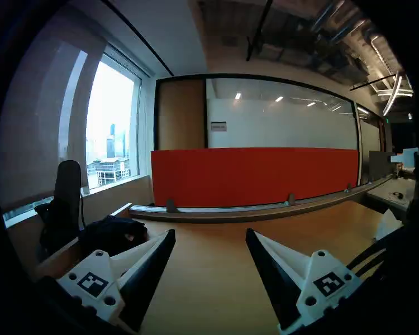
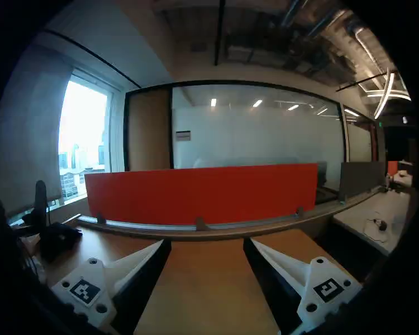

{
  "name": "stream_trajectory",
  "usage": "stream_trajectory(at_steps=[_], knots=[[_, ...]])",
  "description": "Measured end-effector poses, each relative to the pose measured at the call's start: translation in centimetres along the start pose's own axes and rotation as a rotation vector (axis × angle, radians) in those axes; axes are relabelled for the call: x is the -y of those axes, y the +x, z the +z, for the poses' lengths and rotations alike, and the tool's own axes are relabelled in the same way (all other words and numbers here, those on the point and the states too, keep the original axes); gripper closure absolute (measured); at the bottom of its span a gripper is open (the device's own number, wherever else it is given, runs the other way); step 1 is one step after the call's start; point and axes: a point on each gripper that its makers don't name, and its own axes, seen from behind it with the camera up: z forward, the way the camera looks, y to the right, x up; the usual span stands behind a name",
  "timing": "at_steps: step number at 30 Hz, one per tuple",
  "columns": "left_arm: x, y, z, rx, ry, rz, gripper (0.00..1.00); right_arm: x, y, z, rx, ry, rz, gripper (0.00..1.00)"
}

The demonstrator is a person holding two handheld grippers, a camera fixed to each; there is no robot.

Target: Fold towel

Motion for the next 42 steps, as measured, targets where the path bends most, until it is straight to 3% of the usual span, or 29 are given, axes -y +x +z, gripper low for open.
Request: stream_trajectory(at_steps=[12, 21, 29, 42], knots=[[-0.3, -3.6, -0.5, -0.039, 0.004, 0.018, 0.06, 1.0, -0.1, 0.0, -0.018, 0.021, -0.008, 0.0], [0.0, -6.6, -0.5, -0.07, 0.021, 0.009, 0.07, 1.5, -2.2, 0.3, -0.017, 0.031, -0.057, 0.0], [0.1, -8.6, -0.4, -0.094, 0.018, 0.015, 0.06, 2.0, -3.7, 0.5, -0.019, 0.029, -0.067, 0.0], [0.5, -11.5, -0.4, -0.108, 0.021, -0.021, 0.06, 3.0, -5.9, 0.8, 0.003, 0.035, -0.062, 0.0]])
